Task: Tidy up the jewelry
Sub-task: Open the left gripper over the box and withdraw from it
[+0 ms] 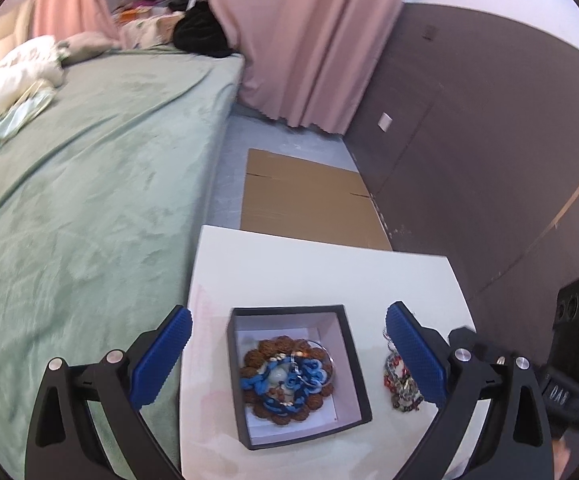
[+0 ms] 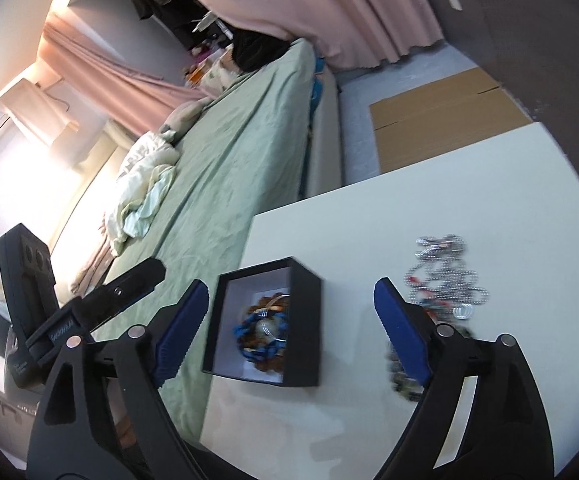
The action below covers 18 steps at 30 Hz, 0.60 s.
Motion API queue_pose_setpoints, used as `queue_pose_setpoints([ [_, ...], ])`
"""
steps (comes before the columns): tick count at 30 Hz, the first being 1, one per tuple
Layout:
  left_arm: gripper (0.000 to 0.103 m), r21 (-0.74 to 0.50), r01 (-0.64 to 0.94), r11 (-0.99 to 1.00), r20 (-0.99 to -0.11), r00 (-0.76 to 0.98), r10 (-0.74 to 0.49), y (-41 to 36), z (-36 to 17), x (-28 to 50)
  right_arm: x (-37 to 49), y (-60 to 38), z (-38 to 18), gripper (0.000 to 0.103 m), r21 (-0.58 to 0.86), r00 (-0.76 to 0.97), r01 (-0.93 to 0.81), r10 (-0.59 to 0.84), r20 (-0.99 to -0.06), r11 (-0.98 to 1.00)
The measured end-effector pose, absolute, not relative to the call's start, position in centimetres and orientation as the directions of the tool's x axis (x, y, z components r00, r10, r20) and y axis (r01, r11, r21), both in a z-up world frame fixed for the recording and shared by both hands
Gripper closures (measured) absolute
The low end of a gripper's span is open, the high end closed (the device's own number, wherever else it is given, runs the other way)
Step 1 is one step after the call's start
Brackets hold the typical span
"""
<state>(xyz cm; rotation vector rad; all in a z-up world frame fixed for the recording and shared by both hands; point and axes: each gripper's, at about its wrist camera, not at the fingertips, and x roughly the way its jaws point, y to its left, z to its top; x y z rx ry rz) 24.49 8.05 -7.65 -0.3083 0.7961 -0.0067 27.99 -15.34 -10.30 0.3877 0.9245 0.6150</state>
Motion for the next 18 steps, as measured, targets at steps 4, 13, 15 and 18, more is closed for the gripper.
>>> queue_pose_setpoints([
  [4,0.009,-0.255,-0.056,0.965,-0.705,0.694,-0.146,6.5,-7.8,24.6,28.0,-17.5,-10.6,0.018,0.547,0.460,-0.284,0.613,-0.642,0.787],
  [13,0.009,-0.208,0.070,0.976,-0.721,0.663,-0.201,2.6,-8.5,24.9,27.5,-22.1,-11.9,0.018,0.522,0.452,-0.184,0.543,-0.708,0.833],
  [15,0.009,-0.204,0.104,0.973,-0.727,0.649,-0.222,1.5,-8.8,24.9,27.4,-23.1,-12.2,0.018,0.524,0.447,-0.162,0.536,-0.717,0.836],
  [18,0.016,-0.199,0.139,0.970,-0.738,0.630,-0.242,0.2,-9.2,25.0,27.2,-24.2,-12.5,0.018,0.528,0.445,-0.143,0.531,-0.721,0.837],
])
